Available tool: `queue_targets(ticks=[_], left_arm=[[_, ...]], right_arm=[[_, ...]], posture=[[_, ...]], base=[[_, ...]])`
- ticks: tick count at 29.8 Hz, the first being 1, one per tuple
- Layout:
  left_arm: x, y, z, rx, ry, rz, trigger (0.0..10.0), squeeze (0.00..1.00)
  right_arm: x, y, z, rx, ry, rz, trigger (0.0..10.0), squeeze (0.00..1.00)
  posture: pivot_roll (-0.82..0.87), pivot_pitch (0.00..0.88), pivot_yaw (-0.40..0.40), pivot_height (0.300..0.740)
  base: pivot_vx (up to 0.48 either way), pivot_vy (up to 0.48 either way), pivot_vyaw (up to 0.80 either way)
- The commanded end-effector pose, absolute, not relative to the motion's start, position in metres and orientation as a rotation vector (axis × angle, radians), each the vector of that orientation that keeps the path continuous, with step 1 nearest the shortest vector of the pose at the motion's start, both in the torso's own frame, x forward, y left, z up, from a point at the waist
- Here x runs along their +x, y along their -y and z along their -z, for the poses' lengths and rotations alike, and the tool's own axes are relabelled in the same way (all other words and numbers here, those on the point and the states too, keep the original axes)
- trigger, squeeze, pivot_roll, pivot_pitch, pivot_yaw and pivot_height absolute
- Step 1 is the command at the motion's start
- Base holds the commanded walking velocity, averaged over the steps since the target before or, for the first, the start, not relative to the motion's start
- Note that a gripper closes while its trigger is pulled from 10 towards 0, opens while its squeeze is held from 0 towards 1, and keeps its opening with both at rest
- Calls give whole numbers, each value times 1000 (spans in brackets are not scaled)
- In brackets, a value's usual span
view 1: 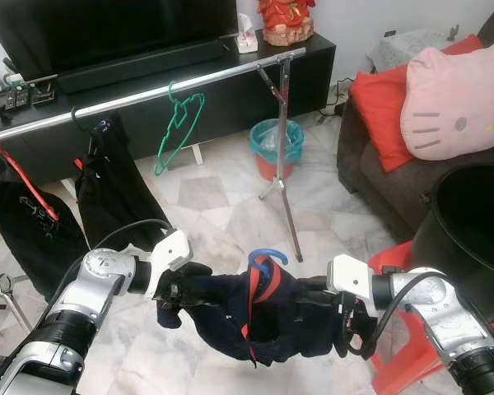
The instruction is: Hang hanger
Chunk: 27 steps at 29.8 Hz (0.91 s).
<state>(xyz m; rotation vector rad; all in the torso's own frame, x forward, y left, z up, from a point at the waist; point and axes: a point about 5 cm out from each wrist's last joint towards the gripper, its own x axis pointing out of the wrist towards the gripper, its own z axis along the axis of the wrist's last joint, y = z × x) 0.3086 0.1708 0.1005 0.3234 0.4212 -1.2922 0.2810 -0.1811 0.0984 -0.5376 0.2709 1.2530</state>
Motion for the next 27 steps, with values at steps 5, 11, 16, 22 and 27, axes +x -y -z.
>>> queue_targets(ticks=[5,11,16,22,27], left_arm=[[305,-176,-96,356,-467,1315,0,0],[304,-175,-96,348,-471,1332,0,0],[302,-177,-96,340,-480,1346,0,0],[301,-177,-97,334,-479,1356,0,0],[301,-175,-97,330,-475,1358,0,0]], right_arm=[[288,176,-115,-531,-181,-1236,10000,0],[290,175,-117,-519,-170,-1230,10000,0],[291,176,-118,-524,-169,-1223,10000,0],[292,175,-117,-516,-170,-1218,10000,1000],[292,174,-117,-500,-173,-1227,10000,1000]], posture=[[5,74,115,740],[6,74,115,740],[4,71,115,740],[5,63,112,740],[3,53,110,740]], base=[[0,0,0],[0,0,0],[0,0,0],[0,0,0],[0,0,0]])
